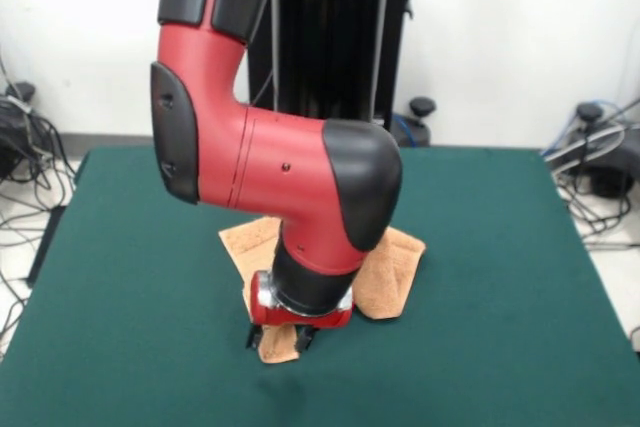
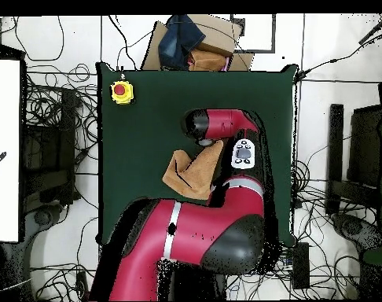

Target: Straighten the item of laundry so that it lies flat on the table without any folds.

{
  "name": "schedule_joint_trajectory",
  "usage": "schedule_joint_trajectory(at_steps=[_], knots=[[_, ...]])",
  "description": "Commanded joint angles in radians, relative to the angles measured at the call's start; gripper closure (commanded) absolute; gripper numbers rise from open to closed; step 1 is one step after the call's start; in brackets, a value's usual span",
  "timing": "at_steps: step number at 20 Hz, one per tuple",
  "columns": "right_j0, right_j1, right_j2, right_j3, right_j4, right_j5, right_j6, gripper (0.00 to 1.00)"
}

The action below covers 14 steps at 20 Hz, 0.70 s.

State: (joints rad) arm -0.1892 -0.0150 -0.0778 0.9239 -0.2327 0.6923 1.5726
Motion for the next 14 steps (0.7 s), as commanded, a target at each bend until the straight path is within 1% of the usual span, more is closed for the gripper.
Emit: schedule_joint_trajectory(at_steps=[1,2,6,9,12,14], knots=[[-0.041,0.114,0.085,-0.044,-0.03,-0.079,0.017,0.0],[-0.045,0.123,0.093,-0.058,-0.034,-0.081,-0.001,0.0],[-0.051,0.145,0.096,-0.086,-0.032,-0.075,-0.003,0.0],[-0.052,0.182,0.096,-0.135,-0.031,-0.081,0.001,0.0],[-0.053,0.18,0.103,-0.128,-0.025,-0.116,0.019,0.0],[-0.048,0.144,0.097,-0.079,-0.02,-0.102,0.032,0.0]])
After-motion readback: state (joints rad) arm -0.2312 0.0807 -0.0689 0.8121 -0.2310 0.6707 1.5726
